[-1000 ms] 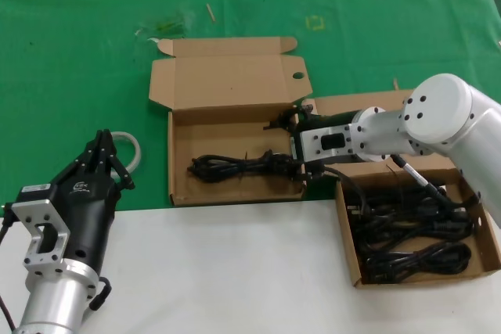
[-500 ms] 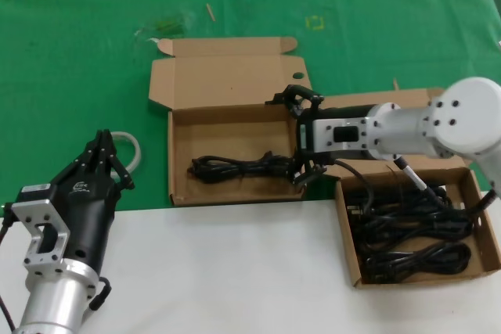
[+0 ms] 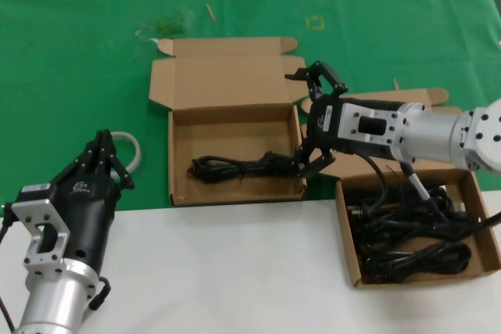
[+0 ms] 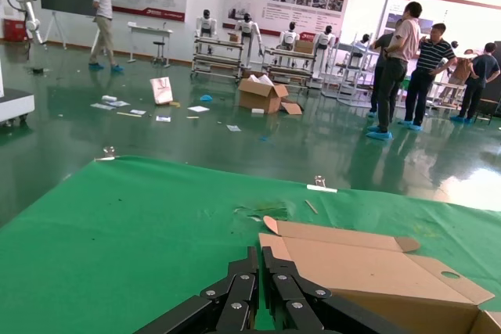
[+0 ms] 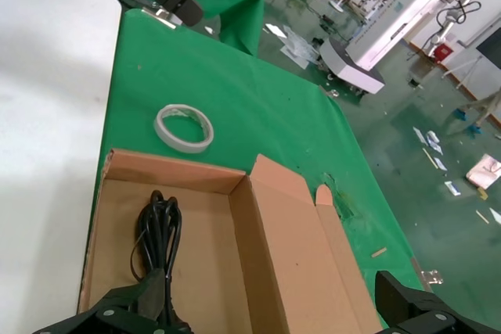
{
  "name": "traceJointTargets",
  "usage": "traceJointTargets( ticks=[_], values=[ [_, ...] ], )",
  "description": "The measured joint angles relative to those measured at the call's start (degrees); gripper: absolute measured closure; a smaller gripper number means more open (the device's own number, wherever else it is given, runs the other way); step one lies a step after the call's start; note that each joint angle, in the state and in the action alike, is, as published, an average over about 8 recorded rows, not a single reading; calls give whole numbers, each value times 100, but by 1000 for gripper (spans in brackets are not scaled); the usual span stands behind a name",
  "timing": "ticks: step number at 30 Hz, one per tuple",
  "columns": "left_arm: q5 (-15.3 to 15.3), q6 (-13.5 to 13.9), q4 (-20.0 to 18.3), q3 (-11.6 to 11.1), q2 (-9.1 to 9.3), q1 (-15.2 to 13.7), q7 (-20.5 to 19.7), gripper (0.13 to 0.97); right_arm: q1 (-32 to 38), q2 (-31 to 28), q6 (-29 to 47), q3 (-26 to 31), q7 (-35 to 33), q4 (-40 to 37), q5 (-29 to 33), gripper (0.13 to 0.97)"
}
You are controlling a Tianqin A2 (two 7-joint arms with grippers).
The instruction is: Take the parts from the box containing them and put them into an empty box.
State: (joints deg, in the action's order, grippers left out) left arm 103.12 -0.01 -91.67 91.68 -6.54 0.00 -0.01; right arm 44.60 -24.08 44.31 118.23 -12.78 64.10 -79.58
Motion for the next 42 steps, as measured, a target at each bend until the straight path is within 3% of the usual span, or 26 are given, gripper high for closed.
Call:
traceJointTargets(
  ticks=[8, 24, 33, 42],
  values=[
    [0, 0, 0, 0, 0, 0, 0, 940, -14, -6, -7, -10, 11, 19, -12, 136],
    [0, 0, 0, 0, 0, 0, 0, 874, -296, 38, -288, -178, 90, 193, -161, 129],
    [0, 0, 0, 0, 0, 0, 0, 746, -799, 117, -788, -477, 234, 502, -426, 129],
    [0, 0, 0, 0, 0, 0, 0, 552, -1331, 200, -1318, -794, 386, 830, -706, 129]
  ],
)
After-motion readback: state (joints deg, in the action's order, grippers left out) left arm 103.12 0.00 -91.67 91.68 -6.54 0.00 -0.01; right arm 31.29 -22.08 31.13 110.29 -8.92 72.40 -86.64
